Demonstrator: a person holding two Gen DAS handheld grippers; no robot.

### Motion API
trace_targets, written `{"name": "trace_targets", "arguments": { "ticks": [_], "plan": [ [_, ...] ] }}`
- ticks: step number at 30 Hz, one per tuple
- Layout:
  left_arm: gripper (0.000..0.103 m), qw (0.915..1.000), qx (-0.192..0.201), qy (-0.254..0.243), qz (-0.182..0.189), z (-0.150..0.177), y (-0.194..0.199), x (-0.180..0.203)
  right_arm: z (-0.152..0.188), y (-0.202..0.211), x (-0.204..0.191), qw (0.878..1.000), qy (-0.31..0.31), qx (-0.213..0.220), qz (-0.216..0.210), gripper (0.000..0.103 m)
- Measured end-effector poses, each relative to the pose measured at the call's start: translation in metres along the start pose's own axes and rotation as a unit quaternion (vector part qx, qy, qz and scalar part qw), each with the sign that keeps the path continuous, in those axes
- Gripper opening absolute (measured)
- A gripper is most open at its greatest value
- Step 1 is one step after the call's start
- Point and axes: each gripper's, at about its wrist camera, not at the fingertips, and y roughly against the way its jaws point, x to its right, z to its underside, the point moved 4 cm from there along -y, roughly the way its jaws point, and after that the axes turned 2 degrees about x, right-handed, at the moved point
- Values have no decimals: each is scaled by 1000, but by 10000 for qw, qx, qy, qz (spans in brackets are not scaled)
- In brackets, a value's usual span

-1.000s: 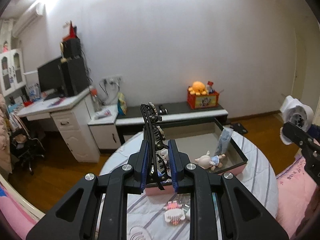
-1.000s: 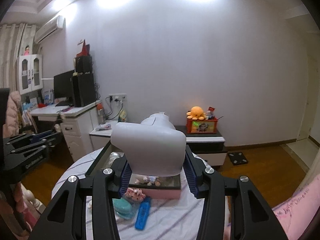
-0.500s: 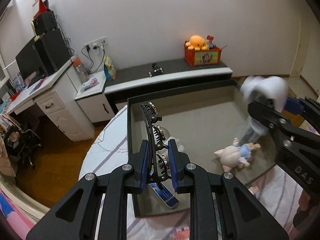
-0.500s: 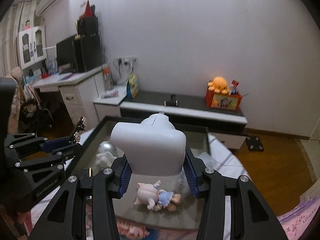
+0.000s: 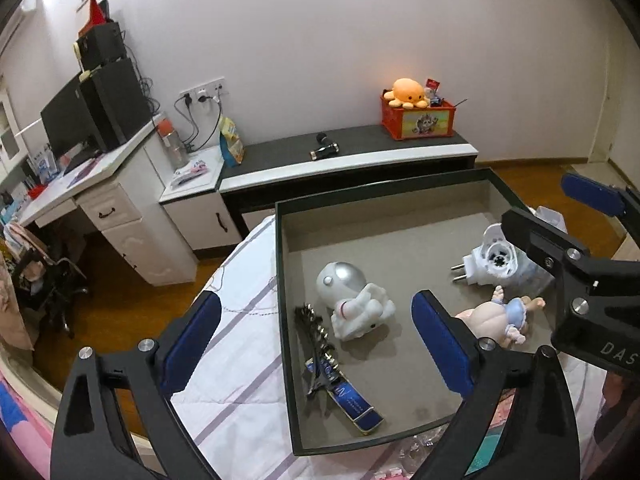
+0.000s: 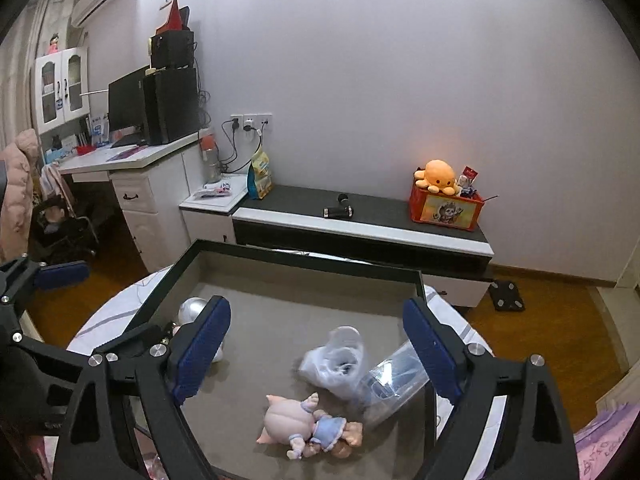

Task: Organize rigid objects
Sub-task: 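Lift both tools out of the pink box and back over the bed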

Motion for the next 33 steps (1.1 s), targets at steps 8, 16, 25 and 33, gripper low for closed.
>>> {"name": "trace_targets", "arguments": {
  "ticks": [8, 16, 25, 33],
  "plan": [
    [98, 10000, 29, 65, -20, 3, 2, -5, 1, 1, 1, 10000, 26, -53, -1, 89],
    [98, 9999, 118, 119, -20, 3, 17, -5, 1, 21, 4, 9999, -3, 14, 115, 89],
    [98, 9972, 694, 263, 66, 9, 95, -9, 1, 97, -9, 9985, 78, 466, 267, 89],
    [98, 9904, 1290, 492, -119, 28, 179, -17, 19, 179, -20, 9958, 38, 837, 381, 89]
  ]
}}
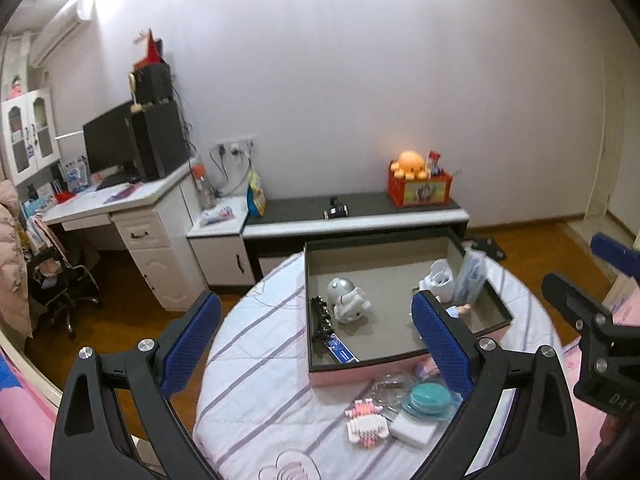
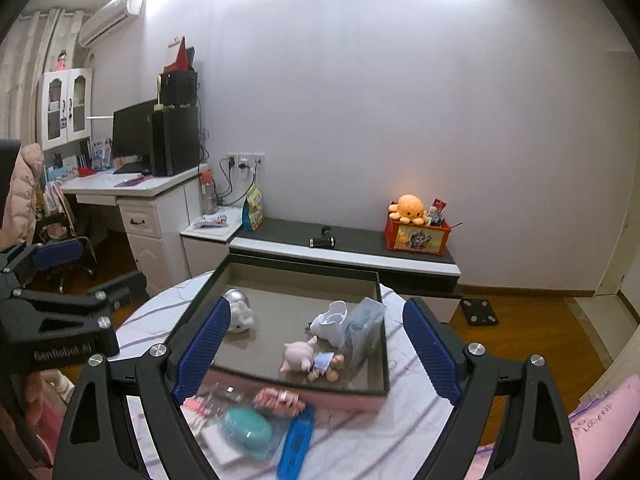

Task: Organize rigid objects
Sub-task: 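Lift both tools out of the pink box and back over the bed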

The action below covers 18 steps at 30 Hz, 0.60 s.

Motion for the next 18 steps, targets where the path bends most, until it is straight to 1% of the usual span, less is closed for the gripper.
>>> {"name": "trace_targets", "arguments": {
  "ticks": [4, 6, 8, 13, 14, 15, 16, 18],
  "plan": [
    [99, 9994, 343, 68, 52, 2, 48, 0, 3, 46, 0, 9997, -22, 240, 108, 89],
    [103, 9989, 458, 57, 63, 5, 65, 2, 6, 65, 0, 9994, -56, 313, 117, 89],
    [103, 9983, 577, 43, 54, 10, 83, 3, 9, 83, 1, 9991, -99, 383, 149, 89],
    [103, 9960, 870, -20, -181, 31, 117, 5, 16, 117, 1, 9974, -58, 617, 356, 90],
    [103, 9957, 909, -4, -188, 34, 122, 6, 18, 123, 1, 9972, -54, 653, 359, 92],
    [103, 9952, 955, 24, -202, 37, 127, 4, 21, 128, 1, 9972, -67, 665, 339, 100],
    [103, 9948, 991, 54, -235, 40, 131, 3, 24, 133, 1, 9969, -78, 713, 329, 103],
    [103, 9941, 1031, 111, -304, 43, 135, 1, 29, 142, 2, 9959, -105, 802, 410, 103]
  ]
}}
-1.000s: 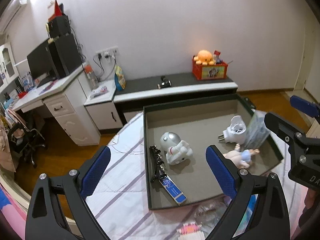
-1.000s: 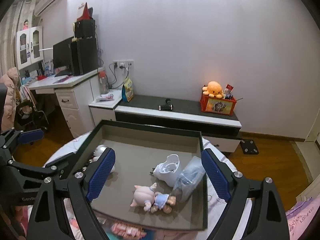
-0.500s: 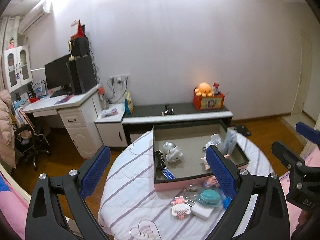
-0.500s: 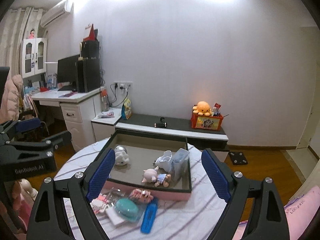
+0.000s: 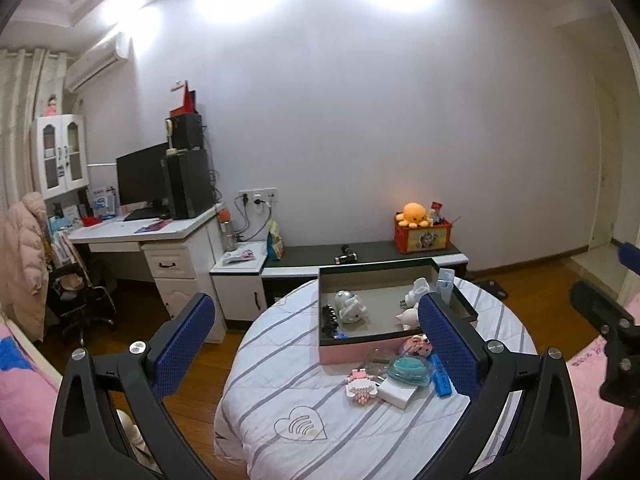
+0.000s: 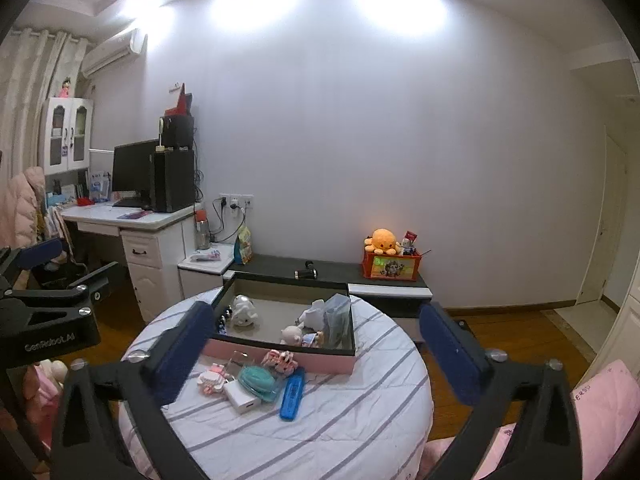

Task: Organize rigid objects
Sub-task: 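Lift both tools out of the pink box and back over the bed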

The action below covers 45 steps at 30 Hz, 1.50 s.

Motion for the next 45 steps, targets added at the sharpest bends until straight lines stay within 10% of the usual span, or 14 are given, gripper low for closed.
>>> {"name": "trace_targets", "arguments": {
  "ticks": [26, 45],
  "plan": [
    [103, 9999, -12, -64, -86, 18, -1, 9, 16, 4, 11, 9999, -87, -76, 98, 103],
    [103, 9762, -2156, -243, -2, 112, -140, 26, 106, -121, 2, 9791, -29, -2025, -187, 103]
  ]
}}
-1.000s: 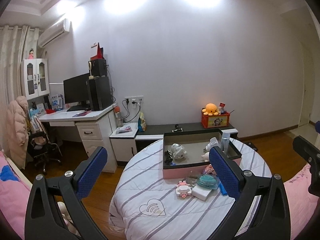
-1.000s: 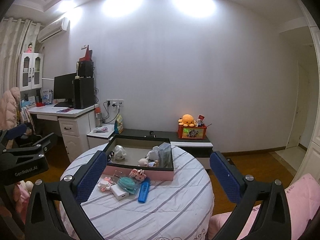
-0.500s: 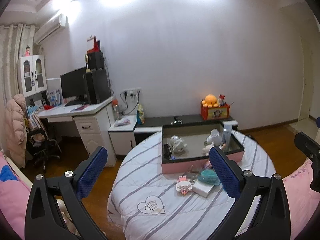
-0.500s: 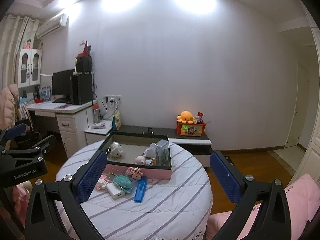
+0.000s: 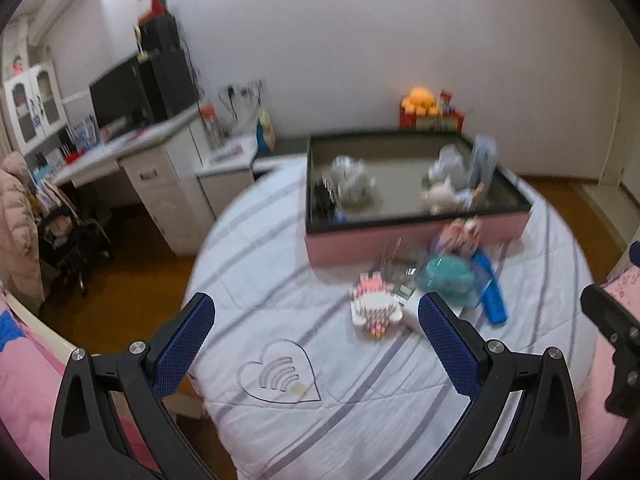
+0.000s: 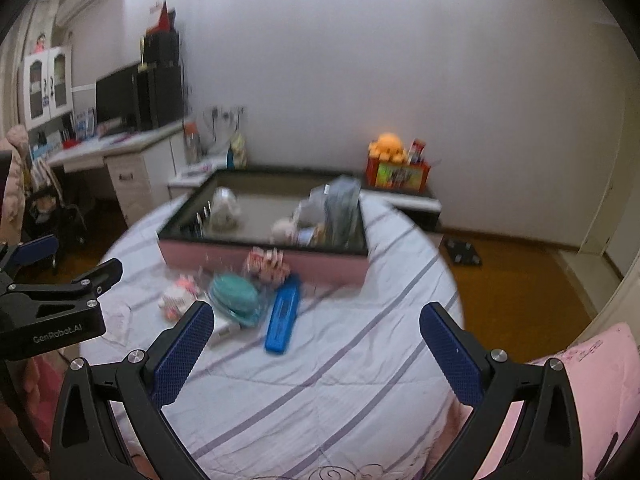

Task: Organize rigid objects
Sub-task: 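Lift both tools out of the pink box and back over the bed, then grasp the pink-and-white block figure with the left gripper while the right grasps the blue highlighter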

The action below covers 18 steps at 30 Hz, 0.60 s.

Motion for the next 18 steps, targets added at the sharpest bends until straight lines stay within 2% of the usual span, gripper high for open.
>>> {"name": "trace_targets", "arguments": {
  "ticks": [4, 9, 14, 18],
  "plan": [
    [103, 9992, -409, 0, -41, 8, -36, 3, 11, -41, -2, 9988, 66, -475, -24, 103],
    [103, 9970, -762, 43, 97, 11, -66, 7, 16, -73, -7, 9971, 245, -719, 25, 103],
    [103, 9952, -958, -37, 207, 9, -87, 17, 22, -101, -13, 9950, 444, -894, 54, 102],
    [103, 9956, -890, 7, 278, 7, -92, 17, 26, -116, -12, 9935, 524, -1012, 56, 96]
  ]
}}
